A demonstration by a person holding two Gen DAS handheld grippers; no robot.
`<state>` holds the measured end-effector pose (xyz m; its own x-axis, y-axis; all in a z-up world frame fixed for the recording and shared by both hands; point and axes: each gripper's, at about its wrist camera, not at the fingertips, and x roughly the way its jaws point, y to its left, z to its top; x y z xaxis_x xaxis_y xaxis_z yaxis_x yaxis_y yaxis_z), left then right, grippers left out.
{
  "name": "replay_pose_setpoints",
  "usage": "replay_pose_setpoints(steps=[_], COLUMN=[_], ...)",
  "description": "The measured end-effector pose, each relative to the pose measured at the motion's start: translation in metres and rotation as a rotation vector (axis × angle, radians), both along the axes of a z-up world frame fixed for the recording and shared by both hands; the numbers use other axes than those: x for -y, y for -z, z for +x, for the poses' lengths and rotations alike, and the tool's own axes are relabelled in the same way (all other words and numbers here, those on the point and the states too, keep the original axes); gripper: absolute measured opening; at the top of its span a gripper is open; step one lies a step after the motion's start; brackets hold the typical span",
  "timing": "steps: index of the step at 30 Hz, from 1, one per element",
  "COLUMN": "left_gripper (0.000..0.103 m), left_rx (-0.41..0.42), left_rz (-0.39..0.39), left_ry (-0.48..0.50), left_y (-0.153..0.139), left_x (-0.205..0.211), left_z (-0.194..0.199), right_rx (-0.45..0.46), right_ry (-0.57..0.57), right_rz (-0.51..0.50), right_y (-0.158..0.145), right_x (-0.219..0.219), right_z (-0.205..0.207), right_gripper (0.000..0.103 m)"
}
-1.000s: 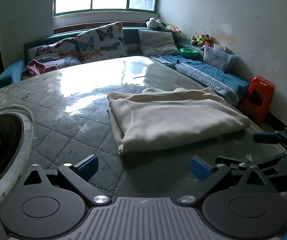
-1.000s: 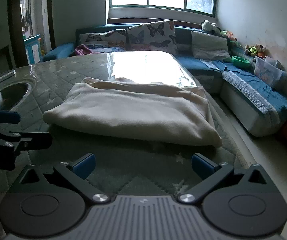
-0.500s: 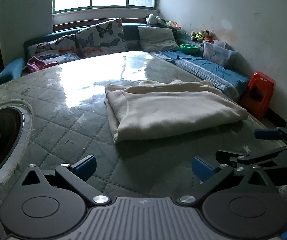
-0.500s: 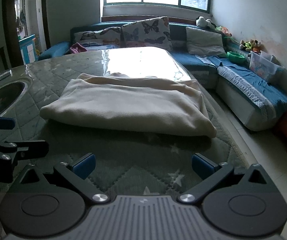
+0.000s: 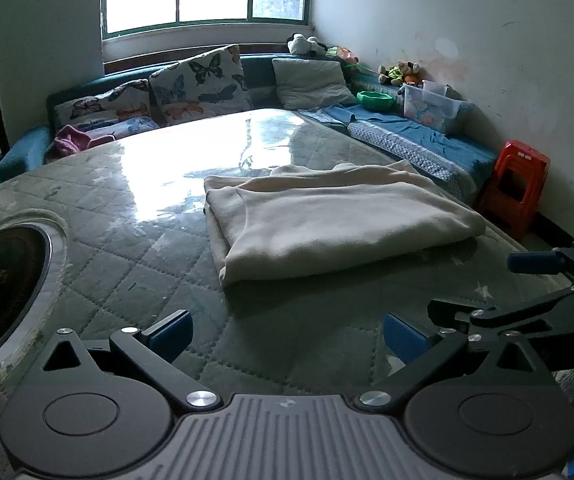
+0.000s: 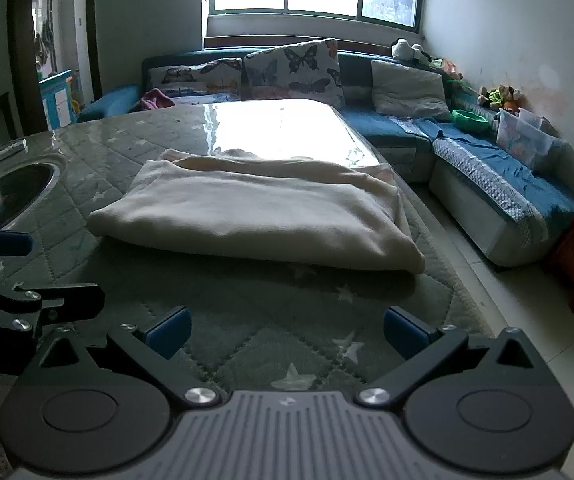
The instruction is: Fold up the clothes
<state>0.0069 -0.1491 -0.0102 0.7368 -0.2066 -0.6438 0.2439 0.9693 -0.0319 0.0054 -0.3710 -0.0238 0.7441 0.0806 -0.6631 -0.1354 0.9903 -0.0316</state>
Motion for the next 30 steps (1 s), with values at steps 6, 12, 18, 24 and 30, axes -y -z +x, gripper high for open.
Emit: replay_pose_setpoints(steps=[6,12,18,24,30], left_gripper=[0.103,0.103,0.103,0.103,0.103], left_rx=[0.001,0.005,0.006,0.009,0.015], left_rz=[0.001,0.002,0.004,0.003,0.0], left_ry=[0.001,-0.005,-0.008,-0.01,-0.009], left_y=[0.0,-0.001,-0.001,-0.001,-0.002], left_x=[0.002,0.003,0.003,0.003,0.002], left_z=[-0.004,-0.006,-0.011,-0.014,-0.018], right_rx=[0.006,0.006,0.011,0.011,0.015], right_ry=[0.0,-0.003,-0.003,-0.004,-0.002], right_rz=[0.003,0.008,0.01,0.01,0.012], right_y=[-0.001,-0.001,-0.002,-0.002,-0.004], right_x=[-0.002,-0.003,-0.003,-0.003,-0.003], right_z=[-0.003,-0.006,-0.009,-0.012,-0.015], right_gripper=[0.103,0.103,0.103,0.103,0.103])
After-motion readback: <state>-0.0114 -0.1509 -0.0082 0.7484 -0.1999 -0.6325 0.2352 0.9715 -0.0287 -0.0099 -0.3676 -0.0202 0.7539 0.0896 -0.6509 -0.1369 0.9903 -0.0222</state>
